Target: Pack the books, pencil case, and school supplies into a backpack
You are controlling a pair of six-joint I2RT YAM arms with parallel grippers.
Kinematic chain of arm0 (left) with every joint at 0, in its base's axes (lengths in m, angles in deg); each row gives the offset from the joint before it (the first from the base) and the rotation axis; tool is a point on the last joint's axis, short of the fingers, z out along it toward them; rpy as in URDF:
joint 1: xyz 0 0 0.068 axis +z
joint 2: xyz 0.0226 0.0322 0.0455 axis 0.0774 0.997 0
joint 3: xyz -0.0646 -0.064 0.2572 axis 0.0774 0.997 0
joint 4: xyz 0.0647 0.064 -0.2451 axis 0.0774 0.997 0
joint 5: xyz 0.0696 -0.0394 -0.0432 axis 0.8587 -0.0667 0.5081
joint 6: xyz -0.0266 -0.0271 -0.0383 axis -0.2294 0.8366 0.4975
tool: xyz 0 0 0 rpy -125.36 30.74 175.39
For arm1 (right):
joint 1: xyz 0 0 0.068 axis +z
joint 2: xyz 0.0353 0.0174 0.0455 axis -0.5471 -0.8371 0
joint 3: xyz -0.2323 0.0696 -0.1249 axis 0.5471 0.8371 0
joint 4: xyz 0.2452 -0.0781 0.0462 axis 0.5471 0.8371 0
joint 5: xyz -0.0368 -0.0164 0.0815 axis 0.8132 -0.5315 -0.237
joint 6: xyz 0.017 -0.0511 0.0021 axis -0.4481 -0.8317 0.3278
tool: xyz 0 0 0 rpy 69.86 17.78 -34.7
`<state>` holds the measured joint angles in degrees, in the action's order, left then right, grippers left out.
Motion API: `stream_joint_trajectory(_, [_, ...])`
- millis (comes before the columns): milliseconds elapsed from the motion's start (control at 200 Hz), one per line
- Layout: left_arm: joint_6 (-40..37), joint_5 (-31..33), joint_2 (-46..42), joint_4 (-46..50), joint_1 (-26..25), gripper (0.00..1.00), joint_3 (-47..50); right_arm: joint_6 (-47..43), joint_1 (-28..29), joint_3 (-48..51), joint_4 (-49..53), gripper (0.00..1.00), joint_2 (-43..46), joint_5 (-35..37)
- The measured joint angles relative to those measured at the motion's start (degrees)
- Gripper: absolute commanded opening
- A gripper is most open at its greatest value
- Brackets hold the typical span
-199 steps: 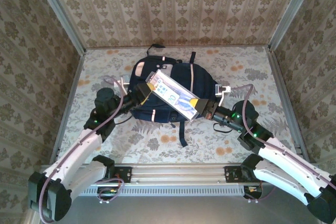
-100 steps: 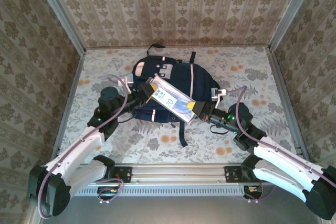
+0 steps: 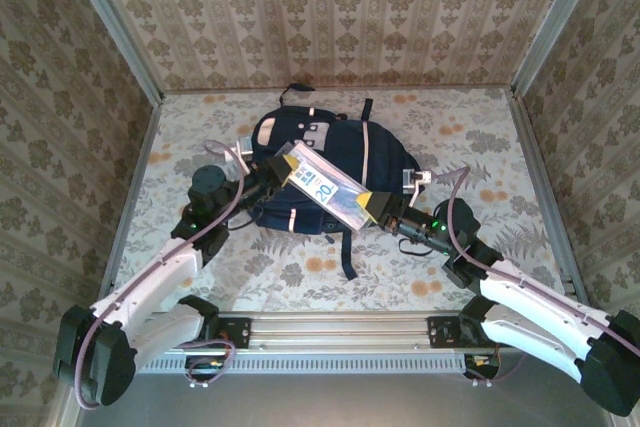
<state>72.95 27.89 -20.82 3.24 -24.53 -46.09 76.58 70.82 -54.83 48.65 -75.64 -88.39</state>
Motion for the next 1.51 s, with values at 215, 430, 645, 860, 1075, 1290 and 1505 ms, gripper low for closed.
stream_joint_trajectory(215, [2.4,5.6,-2.4,-0.5,-1.4,0.14,4.2,0.2,1.6,1.2,-0.3,0.56,0.5,3.5])
stream_joint_trajectory(430, [3.6,10.0,-3.2,-0.5,-2.6,0.13,6.0,0.3,3.5,1.6,-1.8,0.53,-2.0,6.2])
stream_joint_trajectory(645, [3.8,13.0,-6.5,0.2,-2.8,0.12,7.0,1.9,4.5,1.6,-4.9,0.53,-5.1,7.5])
stream_joint_trajectory(860, [3.6,17.1,-12.9,3.3,-2.3,0.11,7.6,4.3,4.6,1.6,-7.0,0.52,-5.5,7.9])
stream_joint_trajectory(1075, [4.0,20.6,-14.7,4.9,-2.1,0.12,9.8,6.7,5.5,1.6,-10.1,0.48,-8.6,7.9])
stream_joint_trajectory(1290, [5.2,22.6,-14.6,5.1,-2.1,0.12,11.1,7.9,7.8,0.6,-12.9,0.4,-14.2,7.8])
stream_joint_trajectory(1505, [5.8,23.5,-14.6,5.0,-2.3,0.12,11.2,7.8,8.0,-1.7,-14.0,0.3,-16.9,8.0])
